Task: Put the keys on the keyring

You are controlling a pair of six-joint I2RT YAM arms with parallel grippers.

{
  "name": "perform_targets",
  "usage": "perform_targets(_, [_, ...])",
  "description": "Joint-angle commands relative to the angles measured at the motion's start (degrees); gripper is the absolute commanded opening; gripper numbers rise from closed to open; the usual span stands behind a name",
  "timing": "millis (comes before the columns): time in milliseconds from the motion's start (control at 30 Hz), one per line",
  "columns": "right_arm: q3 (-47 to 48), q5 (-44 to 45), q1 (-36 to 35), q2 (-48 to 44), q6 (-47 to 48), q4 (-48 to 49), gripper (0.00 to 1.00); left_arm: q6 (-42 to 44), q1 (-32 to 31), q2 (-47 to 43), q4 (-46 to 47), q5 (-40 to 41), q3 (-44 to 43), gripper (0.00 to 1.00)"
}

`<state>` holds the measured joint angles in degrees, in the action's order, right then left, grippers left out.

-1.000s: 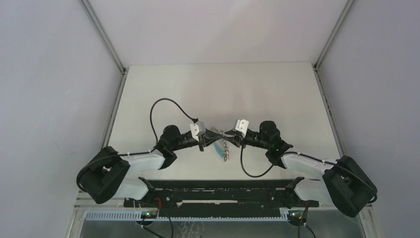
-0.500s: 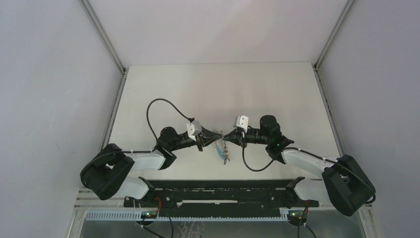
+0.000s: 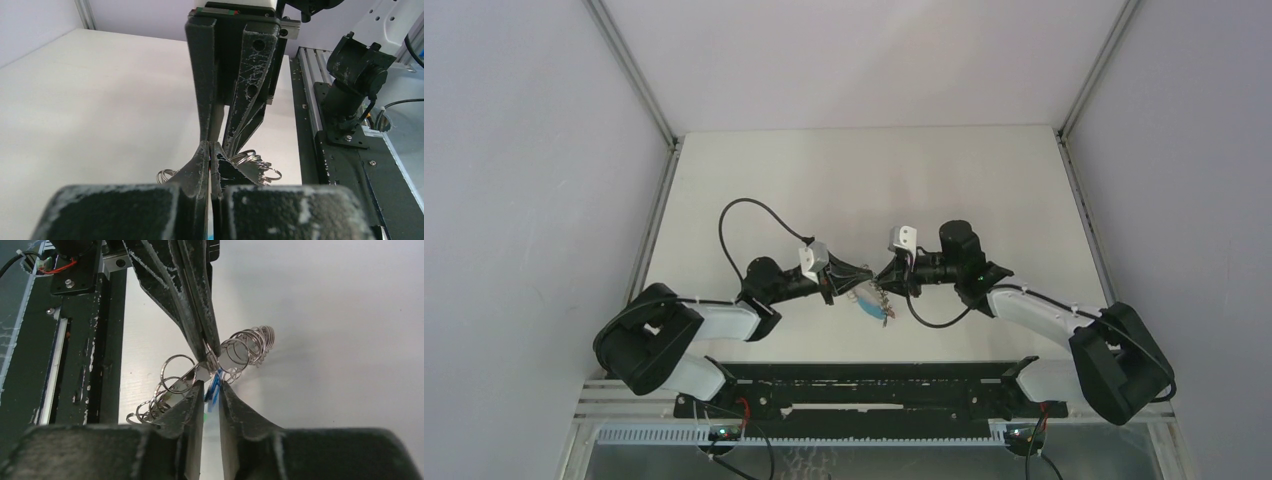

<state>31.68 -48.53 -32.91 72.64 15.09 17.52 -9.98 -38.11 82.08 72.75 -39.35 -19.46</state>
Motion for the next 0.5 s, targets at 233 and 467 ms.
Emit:
perform_targets(233, [5.85,0.97,1.61,-3.48,3.35,-10.89,0.33,-0.66,0.31,-0.57,6.35,-1.58,0.77,0.00])
perform_targets(467, [5.14,-6.18,4.69,-6.53,6.65,-10.35,0.43,-0.71,0.31,-0.90,6.41,-2.65,0.76,0.00])
